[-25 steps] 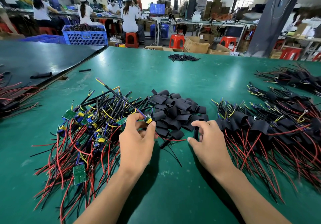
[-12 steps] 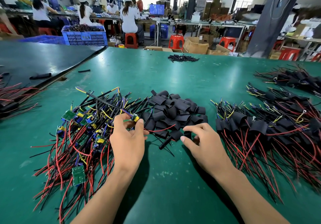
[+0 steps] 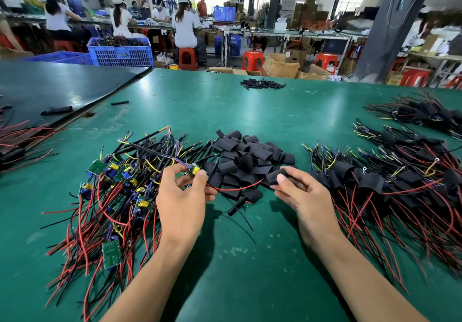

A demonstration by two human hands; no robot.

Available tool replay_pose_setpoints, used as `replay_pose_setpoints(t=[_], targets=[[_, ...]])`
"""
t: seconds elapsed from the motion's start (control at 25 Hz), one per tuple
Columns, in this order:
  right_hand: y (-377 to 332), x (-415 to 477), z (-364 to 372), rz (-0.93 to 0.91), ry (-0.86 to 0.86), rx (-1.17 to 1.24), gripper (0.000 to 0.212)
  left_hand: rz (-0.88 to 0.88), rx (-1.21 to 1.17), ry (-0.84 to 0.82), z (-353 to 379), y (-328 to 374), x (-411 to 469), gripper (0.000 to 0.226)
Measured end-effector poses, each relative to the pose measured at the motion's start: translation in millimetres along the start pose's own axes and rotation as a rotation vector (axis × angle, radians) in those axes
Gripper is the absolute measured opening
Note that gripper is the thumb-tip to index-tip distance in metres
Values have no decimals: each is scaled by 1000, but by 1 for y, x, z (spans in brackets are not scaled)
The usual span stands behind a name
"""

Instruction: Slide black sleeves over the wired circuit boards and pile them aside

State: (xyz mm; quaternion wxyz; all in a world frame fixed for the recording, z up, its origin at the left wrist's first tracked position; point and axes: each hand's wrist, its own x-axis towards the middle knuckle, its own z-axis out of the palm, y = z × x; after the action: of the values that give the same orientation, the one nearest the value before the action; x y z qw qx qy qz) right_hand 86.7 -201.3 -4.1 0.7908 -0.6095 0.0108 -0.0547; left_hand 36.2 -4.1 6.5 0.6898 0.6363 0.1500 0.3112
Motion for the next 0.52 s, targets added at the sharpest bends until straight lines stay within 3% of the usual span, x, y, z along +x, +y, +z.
replay_pose_setpoints(t=[0.24,0.52], targets=[[1,0,1,33,4,60,19,-9,-44,-34,1,4,-1,17],[-1,-4,3,123,-173,59,26,-6,-86,-6,0,6,-1,16]])
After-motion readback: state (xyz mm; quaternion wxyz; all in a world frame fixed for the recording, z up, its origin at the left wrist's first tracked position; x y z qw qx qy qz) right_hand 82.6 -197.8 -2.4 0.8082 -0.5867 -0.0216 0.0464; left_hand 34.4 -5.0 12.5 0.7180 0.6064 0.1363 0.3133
